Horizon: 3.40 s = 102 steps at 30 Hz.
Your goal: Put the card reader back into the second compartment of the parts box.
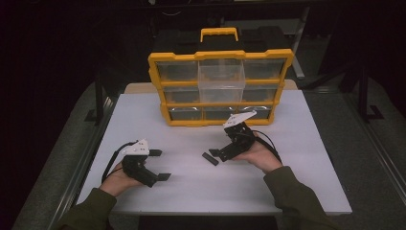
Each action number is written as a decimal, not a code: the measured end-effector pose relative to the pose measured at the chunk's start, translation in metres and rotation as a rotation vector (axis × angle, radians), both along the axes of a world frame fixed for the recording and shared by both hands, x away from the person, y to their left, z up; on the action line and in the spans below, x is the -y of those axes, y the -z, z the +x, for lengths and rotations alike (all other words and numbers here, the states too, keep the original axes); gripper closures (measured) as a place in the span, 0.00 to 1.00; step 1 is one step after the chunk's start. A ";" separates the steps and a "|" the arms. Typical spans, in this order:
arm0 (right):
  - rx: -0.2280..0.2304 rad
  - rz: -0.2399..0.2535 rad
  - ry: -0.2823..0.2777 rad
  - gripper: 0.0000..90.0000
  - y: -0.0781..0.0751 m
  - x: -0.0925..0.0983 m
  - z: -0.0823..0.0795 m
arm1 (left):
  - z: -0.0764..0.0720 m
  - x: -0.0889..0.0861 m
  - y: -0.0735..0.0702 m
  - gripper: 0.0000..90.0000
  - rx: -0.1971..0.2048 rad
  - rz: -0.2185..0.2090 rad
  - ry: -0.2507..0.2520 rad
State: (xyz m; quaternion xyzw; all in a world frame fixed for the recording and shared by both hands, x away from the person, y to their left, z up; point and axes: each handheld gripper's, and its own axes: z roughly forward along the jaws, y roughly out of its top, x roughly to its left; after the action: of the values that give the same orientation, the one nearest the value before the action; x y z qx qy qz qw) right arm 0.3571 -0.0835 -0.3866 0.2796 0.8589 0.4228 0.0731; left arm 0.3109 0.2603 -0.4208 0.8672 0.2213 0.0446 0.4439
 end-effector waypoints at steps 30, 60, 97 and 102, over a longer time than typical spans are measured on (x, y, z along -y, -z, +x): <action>-0.027 -0.074 -0.046 0.00 0.011 -0.032 0.005 | -0.001 -0.003 -0.002 0.02 0.005 -0.005 -0.002; -0.070 -0.167 -0.054 0.05 0.039 -0.041 0.004 | -0.003 -0.002 -0.001 0.02 0.004 -0.003 0.006; -0.093 -0.216 -0.074 0.69 0.047 -0.042 0.002 | -0.004 -0.003 0.000 0.02 0.002 -0.003 0.006; -0.098 -0.230 -0.070 0.73 0.048 -0.043 0.002 | -0.004 -0.003 0.000 0.02 0.002 -0.004 0.007</action>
State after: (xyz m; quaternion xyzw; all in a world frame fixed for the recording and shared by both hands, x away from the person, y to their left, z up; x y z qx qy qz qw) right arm 0.3587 -0.0409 -0.4349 0.2597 0.9135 0.3094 0.0479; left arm 0.3073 0.2630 -0.4203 0.8670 0.2181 0.0433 0.4459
